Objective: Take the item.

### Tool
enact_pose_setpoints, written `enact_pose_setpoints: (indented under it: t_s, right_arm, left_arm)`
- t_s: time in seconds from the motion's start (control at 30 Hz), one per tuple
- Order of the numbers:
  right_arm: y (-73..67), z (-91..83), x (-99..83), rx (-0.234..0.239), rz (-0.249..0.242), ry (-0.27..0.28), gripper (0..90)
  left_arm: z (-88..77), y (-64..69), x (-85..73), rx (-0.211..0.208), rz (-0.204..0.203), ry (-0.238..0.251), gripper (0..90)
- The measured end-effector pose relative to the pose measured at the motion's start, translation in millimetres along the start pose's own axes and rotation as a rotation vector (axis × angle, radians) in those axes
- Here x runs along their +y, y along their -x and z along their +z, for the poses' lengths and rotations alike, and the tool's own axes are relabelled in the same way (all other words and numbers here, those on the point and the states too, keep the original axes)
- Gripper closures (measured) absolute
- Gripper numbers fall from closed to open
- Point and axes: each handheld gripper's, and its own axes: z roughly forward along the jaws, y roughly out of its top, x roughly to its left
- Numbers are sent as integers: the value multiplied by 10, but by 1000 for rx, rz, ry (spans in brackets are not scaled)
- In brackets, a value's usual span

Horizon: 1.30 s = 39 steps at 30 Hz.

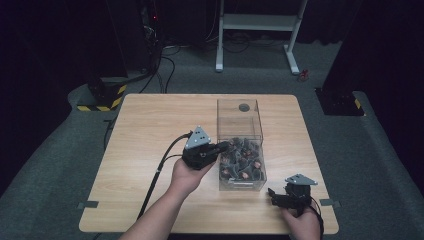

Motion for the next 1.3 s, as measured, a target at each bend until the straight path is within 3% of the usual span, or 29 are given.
enact_pose_setpoints:
  t_s: [0.7,1.3]
  right_arm:
    - [-2,0,0,0,3,1,84]
    - [-4,0,1,1,5,1,84]
  left_arm:
    - [-231,-151,-114,35,-31,16,892]
    - [-492,-252,-215,71,-33,18,892]
